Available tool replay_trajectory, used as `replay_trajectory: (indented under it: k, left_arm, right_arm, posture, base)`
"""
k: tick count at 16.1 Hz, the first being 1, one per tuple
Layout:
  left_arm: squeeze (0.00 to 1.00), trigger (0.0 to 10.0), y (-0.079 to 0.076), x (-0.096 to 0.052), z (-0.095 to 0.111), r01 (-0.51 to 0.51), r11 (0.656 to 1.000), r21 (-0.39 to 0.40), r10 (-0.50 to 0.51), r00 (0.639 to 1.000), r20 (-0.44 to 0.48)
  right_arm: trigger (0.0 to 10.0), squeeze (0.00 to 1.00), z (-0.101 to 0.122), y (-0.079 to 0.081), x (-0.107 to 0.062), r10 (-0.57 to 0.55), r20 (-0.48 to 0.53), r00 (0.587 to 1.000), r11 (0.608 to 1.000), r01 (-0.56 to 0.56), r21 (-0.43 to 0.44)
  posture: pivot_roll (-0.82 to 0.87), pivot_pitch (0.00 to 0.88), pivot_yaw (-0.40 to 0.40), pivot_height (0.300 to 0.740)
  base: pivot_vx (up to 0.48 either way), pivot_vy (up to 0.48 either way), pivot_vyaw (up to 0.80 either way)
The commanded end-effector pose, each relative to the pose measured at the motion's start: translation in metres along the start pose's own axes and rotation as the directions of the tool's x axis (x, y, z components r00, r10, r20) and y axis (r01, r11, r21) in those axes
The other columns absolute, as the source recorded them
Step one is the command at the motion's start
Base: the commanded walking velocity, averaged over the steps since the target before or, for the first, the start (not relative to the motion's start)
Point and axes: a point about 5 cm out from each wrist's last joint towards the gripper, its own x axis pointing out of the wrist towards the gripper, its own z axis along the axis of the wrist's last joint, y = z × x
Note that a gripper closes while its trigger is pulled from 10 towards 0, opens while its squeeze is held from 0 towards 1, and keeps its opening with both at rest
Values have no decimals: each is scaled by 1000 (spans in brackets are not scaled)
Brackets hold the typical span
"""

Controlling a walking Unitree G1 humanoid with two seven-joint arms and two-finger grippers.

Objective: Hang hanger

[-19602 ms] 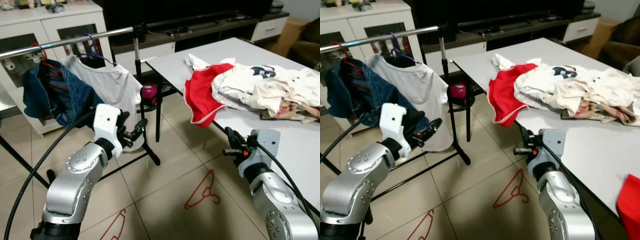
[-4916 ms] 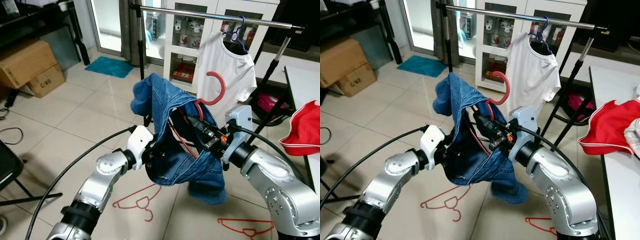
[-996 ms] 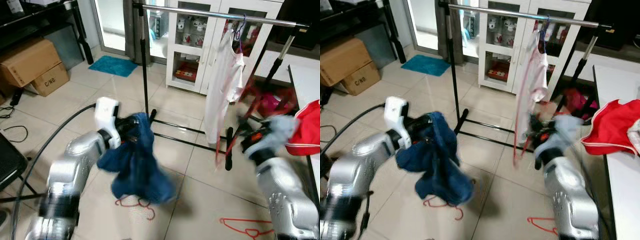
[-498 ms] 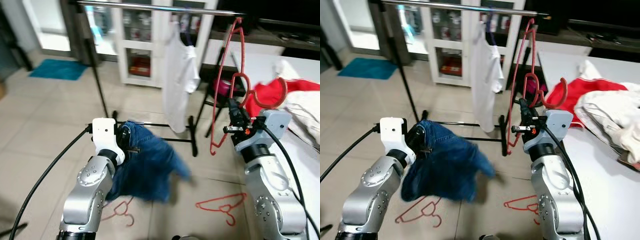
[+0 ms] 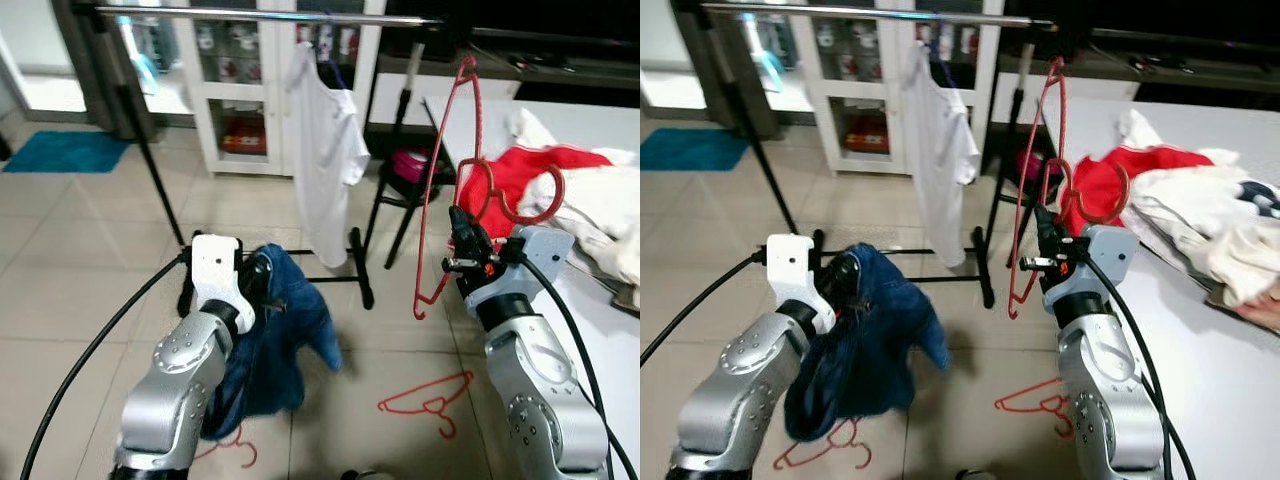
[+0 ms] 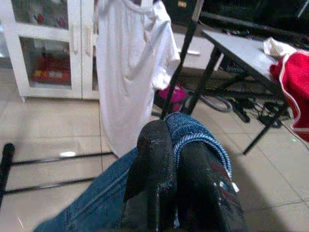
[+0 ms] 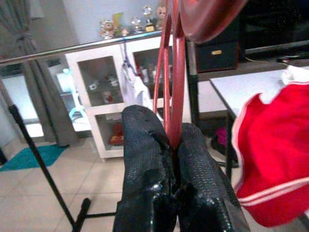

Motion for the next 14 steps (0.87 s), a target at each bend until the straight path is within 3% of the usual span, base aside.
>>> replay_trajectory:
  k: [1,2,10,12,14]
  left_arm:
    - [0,10000,-1,3,11,-44,999,24,42,996,80]
    - [0,10000,-4,4,9,-22,1000,0,22,998,55]
    - [0,10000,-2,3,8,-48,998,33,46,996,72]
    - [0,10000,-1,2,4,-56,998,16,56,998,26]
    - [0,10000,0,2,4,-35,997,66,35,999,4]
  right_arm:
    - [10000,0,-3,-8,-4,-56,-21,998,998,56,9]
    - [10000,0,-4,-9,-4,-59,-22,998,998,59,11]
    - [10000,0,-3,-9,-3,-67,-21,998,998,67,2]
    - [10000,0,-2,-9,-2,-66,-22,998,998,66,-14]
    - [10000,0,-2,-11,-1,-87,-28,996,996,86,-37]
  posture:
    - [-73,0,-3,740]
    - [-73,0,-3,740]
    - [-67,0,-15,740]
    - [-67,0,-16,740]
    - [-66,0,-20,740]
  base:
    - [0,0,-800]
    - [0,0,-800]
    - [0,0,-800]
    - [0,0,-800]
    - [0,0,-800]
